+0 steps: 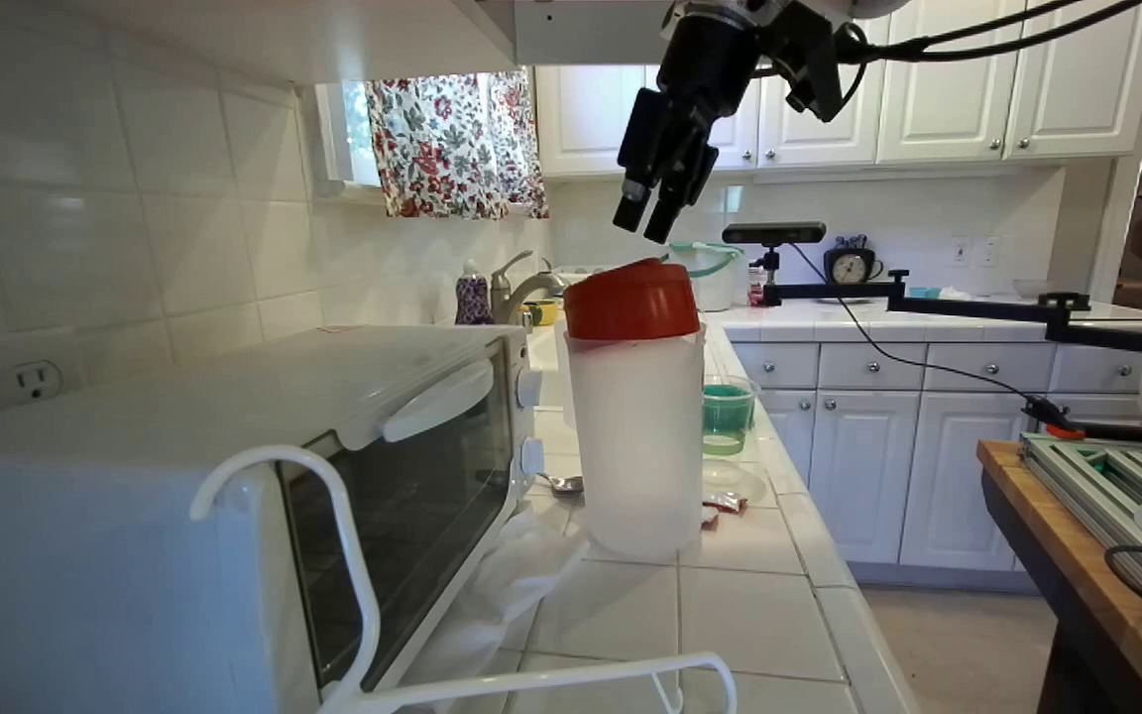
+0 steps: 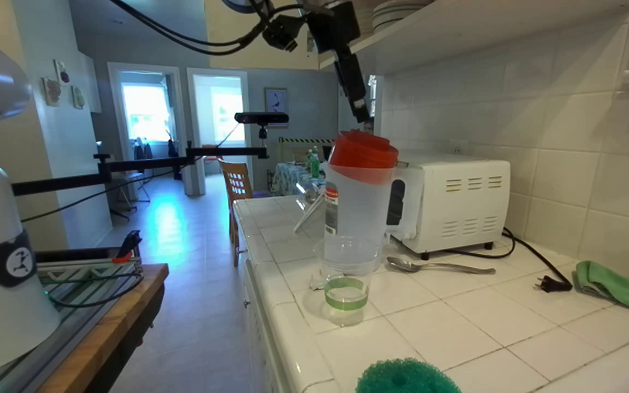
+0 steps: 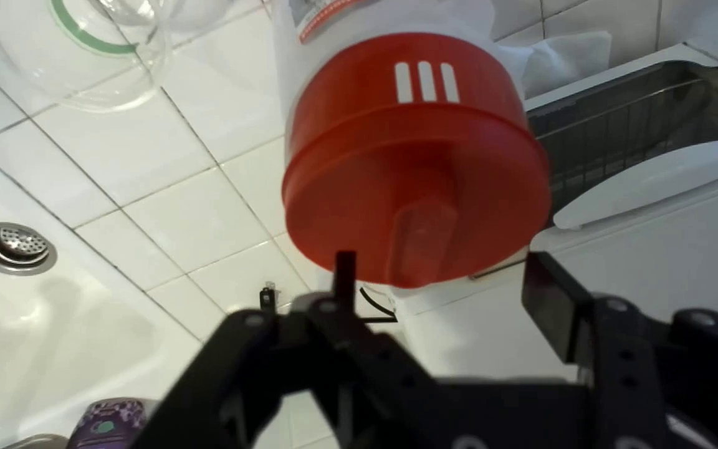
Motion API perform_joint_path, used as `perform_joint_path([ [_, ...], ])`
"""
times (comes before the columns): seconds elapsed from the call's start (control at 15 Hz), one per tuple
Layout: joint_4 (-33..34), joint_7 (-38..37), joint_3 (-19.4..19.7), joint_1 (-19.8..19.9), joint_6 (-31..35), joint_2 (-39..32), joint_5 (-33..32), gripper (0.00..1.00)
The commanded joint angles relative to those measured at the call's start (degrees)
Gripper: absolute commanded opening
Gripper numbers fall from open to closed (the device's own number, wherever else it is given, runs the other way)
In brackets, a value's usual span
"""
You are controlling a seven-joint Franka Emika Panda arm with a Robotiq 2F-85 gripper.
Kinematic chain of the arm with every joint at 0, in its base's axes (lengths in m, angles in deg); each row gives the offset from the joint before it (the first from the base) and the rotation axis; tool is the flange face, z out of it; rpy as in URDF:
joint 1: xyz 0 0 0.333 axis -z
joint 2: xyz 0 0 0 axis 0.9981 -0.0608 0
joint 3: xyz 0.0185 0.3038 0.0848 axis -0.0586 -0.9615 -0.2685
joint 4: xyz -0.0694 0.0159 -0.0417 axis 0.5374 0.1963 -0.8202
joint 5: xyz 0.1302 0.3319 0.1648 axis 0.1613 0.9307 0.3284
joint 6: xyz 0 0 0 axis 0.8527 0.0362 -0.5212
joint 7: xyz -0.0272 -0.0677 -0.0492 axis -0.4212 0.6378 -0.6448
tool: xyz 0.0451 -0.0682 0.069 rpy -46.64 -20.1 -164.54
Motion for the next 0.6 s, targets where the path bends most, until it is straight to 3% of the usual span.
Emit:
perform_joint_path([
  [0.0,0.0,1.2,1.2,0.1,0.0,0.2,2.4,0.99],
  [0.53,1.9,3.5,2.5,-1.0,-0.9,-2.8,7.3,0.99],
])
